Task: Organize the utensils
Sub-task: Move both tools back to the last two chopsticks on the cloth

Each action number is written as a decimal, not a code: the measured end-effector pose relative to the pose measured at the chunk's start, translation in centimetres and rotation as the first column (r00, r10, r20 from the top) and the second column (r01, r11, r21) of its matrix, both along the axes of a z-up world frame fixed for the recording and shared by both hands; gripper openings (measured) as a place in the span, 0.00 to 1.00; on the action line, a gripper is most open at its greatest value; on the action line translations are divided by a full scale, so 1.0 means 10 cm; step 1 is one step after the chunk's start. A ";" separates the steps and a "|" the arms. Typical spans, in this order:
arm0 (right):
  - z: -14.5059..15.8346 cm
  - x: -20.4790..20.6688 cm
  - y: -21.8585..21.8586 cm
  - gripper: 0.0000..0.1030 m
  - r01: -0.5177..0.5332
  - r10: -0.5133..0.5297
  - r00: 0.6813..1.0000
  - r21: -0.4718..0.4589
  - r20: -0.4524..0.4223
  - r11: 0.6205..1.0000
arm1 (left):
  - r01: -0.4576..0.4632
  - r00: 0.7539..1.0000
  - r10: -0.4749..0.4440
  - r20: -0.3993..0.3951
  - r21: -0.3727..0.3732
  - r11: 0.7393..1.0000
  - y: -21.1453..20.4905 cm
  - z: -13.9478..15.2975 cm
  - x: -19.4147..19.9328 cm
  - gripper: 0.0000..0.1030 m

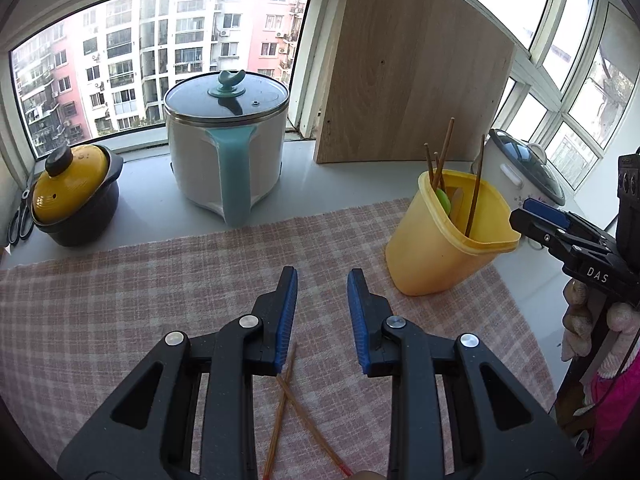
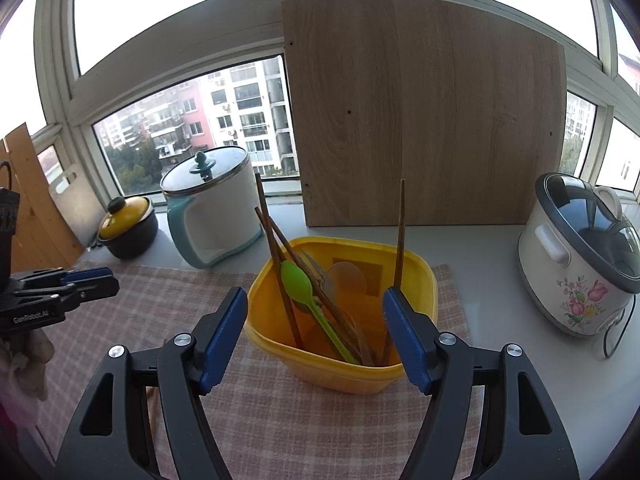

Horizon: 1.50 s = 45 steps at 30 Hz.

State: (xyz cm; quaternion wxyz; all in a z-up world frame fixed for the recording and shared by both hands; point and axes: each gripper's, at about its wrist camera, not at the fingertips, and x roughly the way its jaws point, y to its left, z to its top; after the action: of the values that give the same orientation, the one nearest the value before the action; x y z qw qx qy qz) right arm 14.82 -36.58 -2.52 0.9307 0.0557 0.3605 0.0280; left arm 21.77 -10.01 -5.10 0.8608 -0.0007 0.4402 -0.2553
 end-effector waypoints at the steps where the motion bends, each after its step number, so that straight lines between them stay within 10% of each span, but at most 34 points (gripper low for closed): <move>1: -0.02 0.01 0.06 0.67 -0.016 0.016 1.000 -0.002 -0.009 1.000 | -0.004 1.000 0.004 -0.011 0.011 1.000 0.06 -0.05 -0.02 0.24; 15: -0.47 0.09 0.85 0.67 -0.221 0.218 0.964 0.000 -0.153 0.975 | -0.026 0.987 0.039 -0.155 0.084 0.996 0.55 -0.73 -0.42 0.24; 45: -0.77 -0.12 1.41 0.67 -0.318 0.319 0.909 0.049 -0.269 0.947 | -0.011 0.994 0.025 -0.106 0.132 0.991 0.72 -0.79 -0.86 0.24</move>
State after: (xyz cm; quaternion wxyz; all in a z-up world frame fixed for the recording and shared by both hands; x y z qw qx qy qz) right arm 13.57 -22.43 -10.26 0.8549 0.0014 0.4894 0.1721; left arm 13.20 -2.79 -12.95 0.8364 0.0382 0.5014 -0.2179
